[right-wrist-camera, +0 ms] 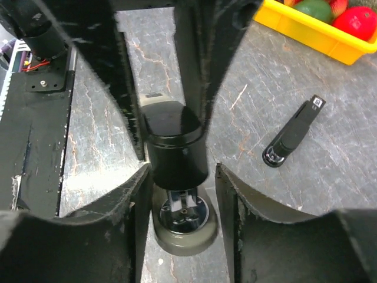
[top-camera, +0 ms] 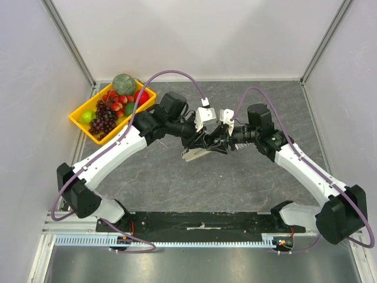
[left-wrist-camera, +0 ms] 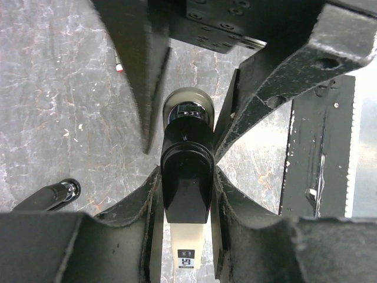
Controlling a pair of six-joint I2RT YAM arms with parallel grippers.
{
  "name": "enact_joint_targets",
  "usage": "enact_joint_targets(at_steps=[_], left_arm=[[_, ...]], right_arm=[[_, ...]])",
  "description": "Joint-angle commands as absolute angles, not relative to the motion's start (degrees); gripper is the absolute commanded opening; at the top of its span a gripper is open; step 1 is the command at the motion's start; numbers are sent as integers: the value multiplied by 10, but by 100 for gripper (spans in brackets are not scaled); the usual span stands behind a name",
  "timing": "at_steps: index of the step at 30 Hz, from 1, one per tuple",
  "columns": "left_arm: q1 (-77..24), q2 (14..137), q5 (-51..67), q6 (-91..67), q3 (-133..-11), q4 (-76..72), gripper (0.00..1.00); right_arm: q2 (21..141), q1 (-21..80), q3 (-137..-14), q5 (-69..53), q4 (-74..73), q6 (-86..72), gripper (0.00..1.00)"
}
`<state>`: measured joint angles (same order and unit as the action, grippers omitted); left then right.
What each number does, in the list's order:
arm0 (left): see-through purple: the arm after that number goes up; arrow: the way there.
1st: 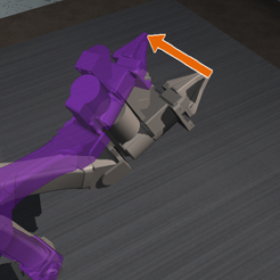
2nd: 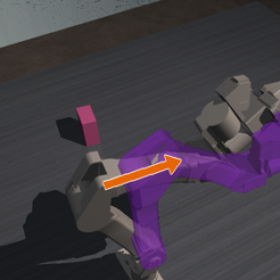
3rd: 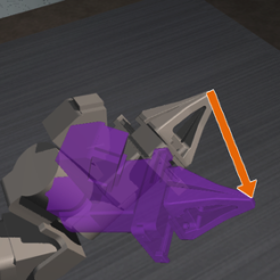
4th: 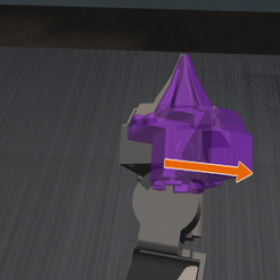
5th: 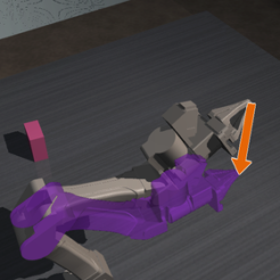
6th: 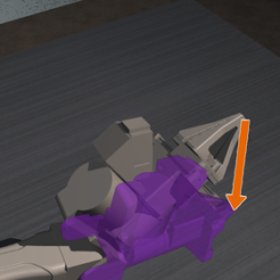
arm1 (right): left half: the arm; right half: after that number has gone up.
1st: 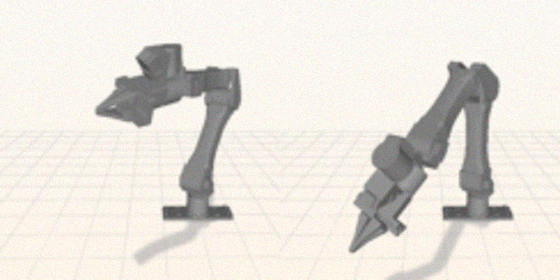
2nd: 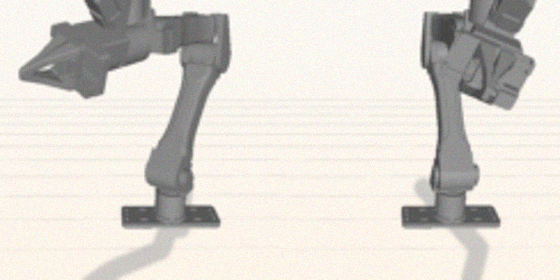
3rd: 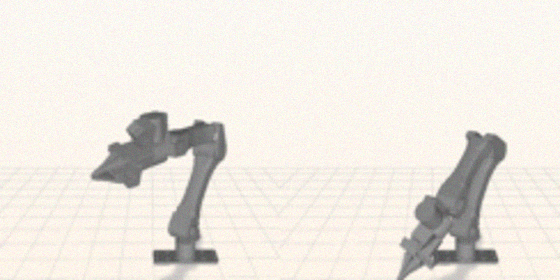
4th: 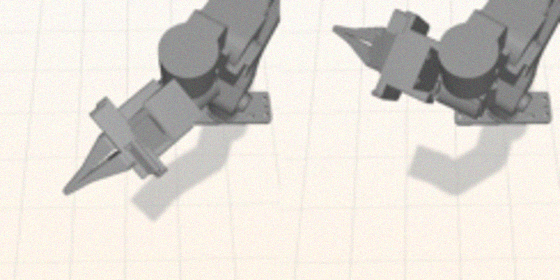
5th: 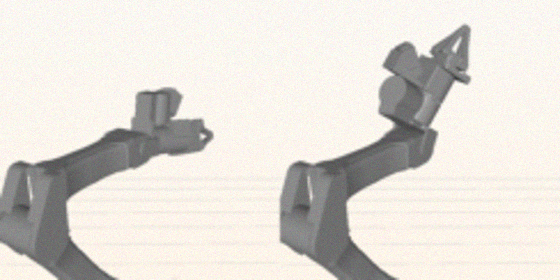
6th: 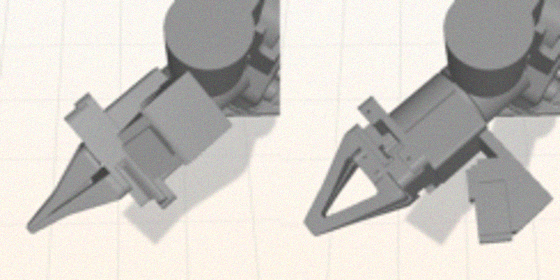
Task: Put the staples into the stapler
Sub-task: Open the stapler at the center of the board.
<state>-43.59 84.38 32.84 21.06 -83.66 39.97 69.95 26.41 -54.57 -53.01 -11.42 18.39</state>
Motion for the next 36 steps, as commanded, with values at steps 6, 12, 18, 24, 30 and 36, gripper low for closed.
enact_joint_targets(at_steps=[6,12,18,24,30,36], left_arm=[[-389,762,362,137,-852,303,2],[-278,735,464,35,-834,224,2],[-190,709,545,-79,-794,121,2],[-92,689,598,-241,-757,-35,2],[-20,674,620,-424,-693,-208,2],[40,673,609,-660,-599,-494,2]], right_arm=[[691,265,-533,-514,-129,230,0],[689,258,-501,-521,-106,215,0],[687,251,-486,-522,-63,171,0],[690,233,-455,-530,29,89,0],[677,214,-428,-531,143,-40,0],[677,214,-403,-537,207,-111,0]])
